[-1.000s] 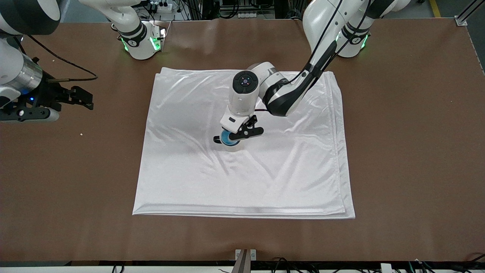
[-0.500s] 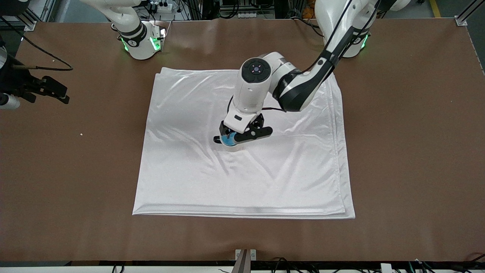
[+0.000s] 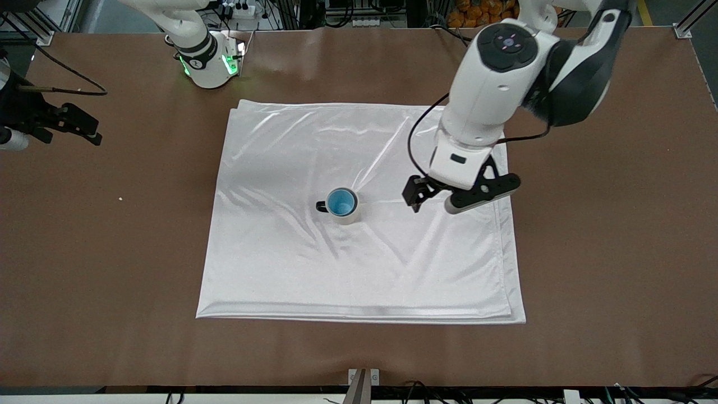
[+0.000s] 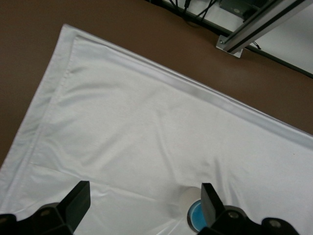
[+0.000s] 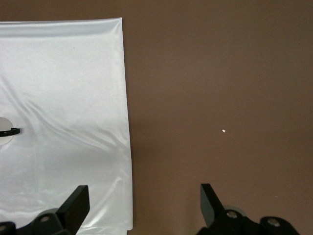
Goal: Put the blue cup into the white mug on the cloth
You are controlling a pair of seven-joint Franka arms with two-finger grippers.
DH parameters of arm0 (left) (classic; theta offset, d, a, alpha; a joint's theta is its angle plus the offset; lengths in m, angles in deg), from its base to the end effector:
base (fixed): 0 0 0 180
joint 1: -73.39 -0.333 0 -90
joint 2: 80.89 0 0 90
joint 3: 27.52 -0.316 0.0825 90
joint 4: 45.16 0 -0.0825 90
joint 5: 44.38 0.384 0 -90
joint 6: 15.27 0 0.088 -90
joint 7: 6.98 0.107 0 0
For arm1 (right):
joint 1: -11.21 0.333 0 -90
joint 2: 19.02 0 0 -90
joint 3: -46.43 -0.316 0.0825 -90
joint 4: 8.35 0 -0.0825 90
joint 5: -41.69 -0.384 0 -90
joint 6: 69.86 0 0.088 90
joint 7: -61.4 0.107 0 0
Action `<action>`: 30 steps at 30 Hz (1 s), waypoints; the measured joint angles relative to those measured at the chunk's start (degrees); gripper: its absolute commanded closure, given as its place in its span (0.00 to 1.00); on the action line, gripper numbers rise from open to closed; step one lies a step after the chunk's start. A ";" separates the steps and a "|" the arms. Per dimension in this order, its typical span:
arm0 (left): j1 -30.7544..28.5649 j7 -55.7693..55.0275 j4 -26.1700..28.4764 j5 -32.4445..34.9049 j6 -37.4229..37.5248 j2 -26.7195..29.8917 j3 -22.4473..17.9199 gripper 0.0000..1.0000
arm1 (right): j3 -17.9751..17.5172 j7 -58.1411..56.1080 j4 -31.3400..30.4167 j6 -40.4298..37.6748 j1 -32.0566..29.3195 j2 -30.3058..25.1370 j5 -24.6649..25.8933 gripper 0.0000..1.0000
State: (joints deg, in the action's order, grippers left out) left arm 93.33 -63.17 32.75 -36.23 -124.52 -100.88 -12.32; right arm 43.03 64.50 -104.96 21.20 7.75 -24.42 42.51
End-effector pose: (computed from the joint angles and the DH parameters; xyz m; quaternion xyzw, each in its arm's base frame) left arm 0.5806 -0.3595 0.5497 0.9782 0.1777 0.0913 0.0571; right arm 0.5258 -0.0006 0.6224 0.9996 -0.0276 -0.0011 0.0100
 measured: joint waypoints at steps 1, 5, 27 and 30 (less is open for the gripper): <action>-0.61 0.83 0.01 -0.09 1.34 0.84 0.02 0.00 | 0.00 0.01 -0.04 0.05 -0.06 0.00 0.00 0.00; -3.11 3.93 0.02 -0.70 7.40 4.15 0.01 0.00 | 0.03 0.02 -0.11 0.16 -0.35 0.00 0.00 0.00; -24.31 32.48 1.47 -10.28 18.28 9.22 -0.04 0.00 | 0.10 0.04 2.30 0.72 -0.72 1.71 0.00 0.00; -25.23 33.97 2.83 -10.30 18.45 10.10 -0.09 0.00 | 0.11 0.04 2.90 0.72 -0.77 2.32 0.00 0.00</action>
State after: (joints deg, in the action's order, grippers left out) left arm 68.10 -29.20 35.58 -46.53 -106.08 -90.79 -12.41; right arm 43.14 64.54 -102.06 21.92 6.98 -22.10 42.51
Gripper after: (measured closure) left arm 0.000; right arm 0.000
